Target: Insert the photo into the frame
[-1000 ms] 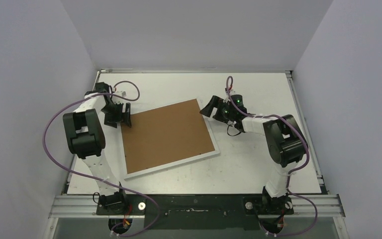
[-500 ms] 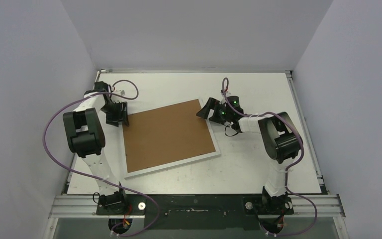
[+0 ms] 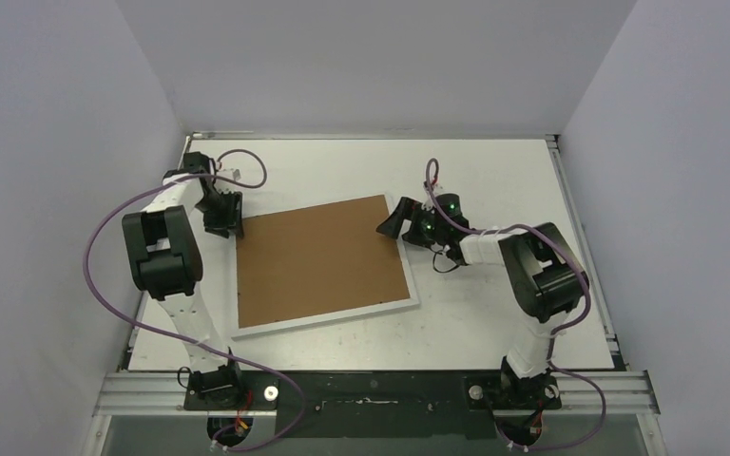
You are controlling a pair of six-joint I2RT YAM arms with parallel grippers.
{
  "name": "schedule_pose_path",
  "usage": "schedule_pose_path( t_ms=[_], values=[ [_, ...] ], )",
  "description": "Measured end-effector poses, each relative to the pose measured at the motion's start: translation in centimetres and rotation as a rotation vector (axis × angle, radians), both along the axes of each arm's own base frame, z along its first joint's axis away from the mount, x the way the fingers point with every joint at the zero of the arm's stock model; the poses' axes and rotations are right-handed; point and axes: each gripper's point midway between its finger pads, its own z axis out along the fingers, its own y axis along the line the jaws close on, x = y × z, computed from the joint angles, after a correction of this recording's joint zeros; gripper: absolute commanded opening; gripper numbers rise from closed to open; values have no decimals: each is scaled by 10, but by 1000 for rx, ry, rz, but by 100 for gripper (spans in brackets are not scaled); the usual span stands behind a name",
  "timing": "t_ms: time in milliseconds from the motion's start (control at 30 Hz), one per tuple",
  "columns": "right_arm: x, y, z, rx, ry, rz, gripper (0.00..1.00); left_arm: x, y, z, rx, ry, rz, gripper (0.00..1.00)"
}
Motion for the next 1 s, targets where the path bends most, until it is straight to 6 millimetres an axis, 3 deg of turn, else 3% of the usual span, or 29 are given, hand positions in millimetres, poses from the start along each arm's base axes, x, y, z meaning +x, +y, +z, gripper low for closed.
schedule_pose_path(
  t_ms=[200,433,667,800,1000],
  values=[
    [-42,-6,3,-10,46,22,98,15,-3,3,17,-25,-21,36],
    [-67,-8,15,-78,46,77,95,24,-6,4,17,-38,-31,40],
    [-90,-22,-8,-313,74,94,90,24,-7,4,13,-38,-34,42],
    [-98,-31,-19,-410,86,96,78,24,-8,3,10,-38,-35,42],
    [-89,-30,-11,-427,59,80,62,24,-8,3,7,-39,-36,42]
  ],
)
